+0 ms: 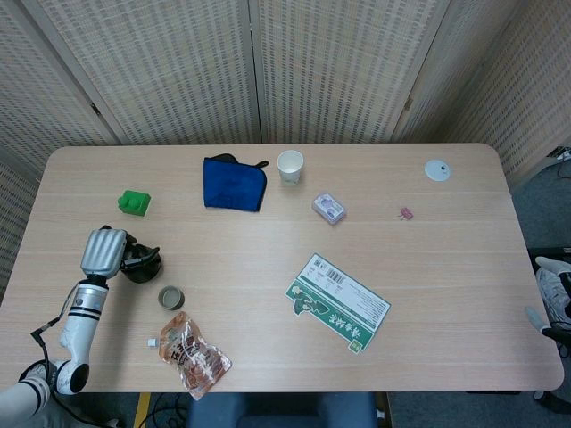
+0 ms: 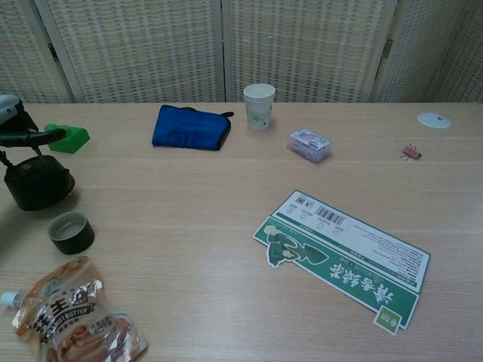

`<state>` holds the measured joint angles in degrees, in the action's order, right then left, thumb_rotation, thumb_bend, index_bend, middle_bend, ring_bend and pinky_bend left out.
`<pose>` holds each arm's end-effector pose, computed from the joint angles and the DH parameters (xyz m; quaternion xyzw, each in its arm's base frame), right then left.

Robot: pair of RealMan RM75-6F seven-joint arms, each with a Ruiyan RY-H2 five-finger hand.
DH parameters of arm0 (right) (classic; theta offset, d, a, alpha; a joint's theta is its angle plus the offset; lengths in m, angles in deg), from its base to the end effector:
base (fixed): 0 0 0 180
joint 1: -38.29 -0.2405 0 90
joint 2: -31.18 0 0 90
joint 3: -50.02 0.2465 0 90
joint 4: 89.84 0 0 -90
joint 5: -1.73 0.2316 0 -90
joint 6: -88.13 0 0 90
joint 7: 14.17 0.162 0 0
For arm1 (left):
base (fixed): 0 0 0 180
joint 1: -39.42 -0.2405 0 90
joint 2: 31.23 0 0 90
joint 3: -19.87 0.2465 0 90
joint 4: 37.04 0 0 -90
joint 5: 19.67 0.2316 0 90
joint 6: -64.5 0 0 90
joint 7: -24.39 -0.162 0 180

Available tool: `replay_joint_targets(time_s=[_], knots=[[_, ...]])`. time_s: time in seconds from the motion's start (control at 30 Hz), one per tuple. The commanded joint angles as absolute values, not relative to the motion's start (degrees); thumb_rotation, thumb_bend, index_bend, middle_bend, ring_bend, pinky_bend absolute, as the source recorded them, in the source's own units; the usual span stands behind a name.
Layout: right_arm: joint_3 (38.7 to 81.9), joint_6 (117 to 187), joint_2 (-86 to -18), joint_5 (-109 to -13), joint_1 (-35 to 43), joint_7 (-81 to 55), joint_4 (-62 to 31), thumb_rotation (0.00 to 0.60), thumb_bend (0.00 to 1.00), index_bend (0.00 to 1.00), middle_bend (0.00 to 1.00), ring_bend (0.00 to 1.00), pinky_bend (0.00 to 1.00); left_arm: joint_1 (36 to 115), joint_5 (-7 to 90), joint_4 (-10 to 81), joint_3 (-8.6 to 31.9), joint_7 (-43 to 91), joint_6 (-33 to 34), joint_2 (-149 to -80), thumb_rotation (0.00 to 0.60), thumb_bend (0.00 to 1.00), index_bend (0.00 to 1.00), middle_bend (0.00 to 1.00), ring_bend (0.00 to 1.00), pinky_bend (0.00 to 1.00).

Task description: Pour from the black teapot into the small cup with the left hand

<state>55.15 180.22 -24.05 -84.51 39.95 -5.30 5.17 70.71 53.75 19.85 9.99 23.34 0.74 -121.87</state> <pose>-0.3201 -0.1719 0.2030 0.5375 -0.3773 0.4228 0.6244 -0.2880 0.3821 0.0315 -0.6457 -0.3541 -0.3671 0.5683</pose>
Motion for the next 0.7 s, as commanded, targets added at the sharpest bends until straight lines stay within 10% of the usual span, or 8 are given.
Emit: replay_joint_targets(time_s=[0.03,0.7], knots=[[55.12,180.25,-24.08,-84.49,40.00,-5.25,5.08,0.600,0.19,0.26,0.29,0.20,0.19,70.82,54.51,18.23,10.46,23.17,0.46,-122.83,0.110,0.17,1.00,1.00,0.87,0.41],[55.06,180.09,-24.37,-84.31,40.14,-4.80,4.49,0.600,0.19,0.26,0.29,0.20,0.19,70.56,55.71,14.12,11.62,22.34,1.24,-125.22,0.110,0.17,0.98,1.00,0.84,0.39]])
